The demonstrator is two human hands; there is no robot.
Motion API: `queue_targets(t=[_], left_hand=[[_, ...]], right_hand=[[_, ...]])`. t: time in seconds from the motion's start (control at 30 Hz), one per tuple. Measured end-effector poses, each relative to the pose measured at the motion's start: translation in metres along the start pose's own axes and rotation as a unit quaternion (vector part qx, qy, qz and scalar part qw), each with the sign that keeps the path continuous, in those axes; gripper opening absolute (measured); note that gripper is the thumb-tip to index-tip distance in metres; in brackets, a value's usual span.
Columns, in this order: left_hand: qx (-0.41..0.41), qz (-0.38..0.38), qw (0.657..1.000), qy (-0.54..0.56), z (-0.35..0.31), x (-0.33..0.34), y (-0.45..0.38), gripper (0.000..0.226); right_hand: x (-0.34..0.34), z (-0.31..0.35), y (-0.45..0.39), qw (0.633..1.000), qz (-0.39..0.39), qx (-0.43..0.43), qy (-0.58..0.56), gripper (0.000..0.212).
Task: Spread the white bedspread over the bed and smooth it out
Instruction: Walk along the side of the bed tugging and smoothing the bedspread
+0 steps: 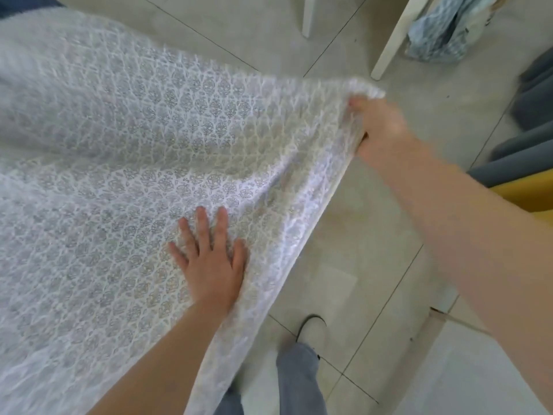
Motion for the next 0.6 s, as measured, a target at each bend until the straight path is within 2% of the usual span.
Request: queue_targets(t=[0.03,0.1,0.17,0.23,0.33,0.4,0.47,0.53,0.6], left_hand=[[-0.001,-0.002,1.000,0.002,0.000,0.000,0.001,0.065],[-0.007,-0.005,1.000,-0.003,-0.002,0.001,0.001,0.066],[-0.012,-0.001,1.000,-0.012,-0.002,0.001,0.001,0.066],[-0.014,0.001,1.000,-0.017,-0.003,0.000,0.001,0.066],[-0.013,0.004,1.000,-0.009,-0.003,-0.001,0.000,0.066],[-0.012,0.002,1.000,-0.011,-0.001,0.000,0.000,0.066],[-0.008,0.001,1.000,-0.012,-0.002,0.001,0.001,0.066],[-0.008,0.000,1.000,-0.010,-0.002,0.001,0.001,0.066],[-0.011,-0.004,1.000,-0.010,-0.001,0.001,0.001,0.066]], right_hand=[[0.002,0.012,0.002,0.996,0.022,-0.074,-0.034,0.018],[-0.002,0.027,0.005,0.985,0.041,-0.151,-0.076,0.026],[-0.019,0.018,-0.006,0.987,-0.031,-0.158,0.021,0.025],[-0.042,-0.002,-0.024,0.974,-0.124,-0.125,0.141,0.023],[-0.081,-0.044,-0.047,0.956,-0.186,-0.046,0.222,0.019],[-0.099,-0.070,-0.057,0.947,-0.181,-0.001,0.264,0.023],[-0.106,-0.082,-0.063,0.932,-0.150,0.052,0.325,0.014],[-0.099,-0.082,-0.066,0.913,-0.130,0.098,0.375,0.022],[-0.080,-0.076,-0.065,0.897,-0.139,0.094,0.409,0.012]])
Point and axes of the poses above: each hand's wrist, its own y-axis away from the middle knuckle, its own x-axis out of the palm, z = x × y, the point moved 1 cm from there along -y, towards the middle knuckle, and after that the axes turned 8 degrees about -y, right-handed, at the moved point
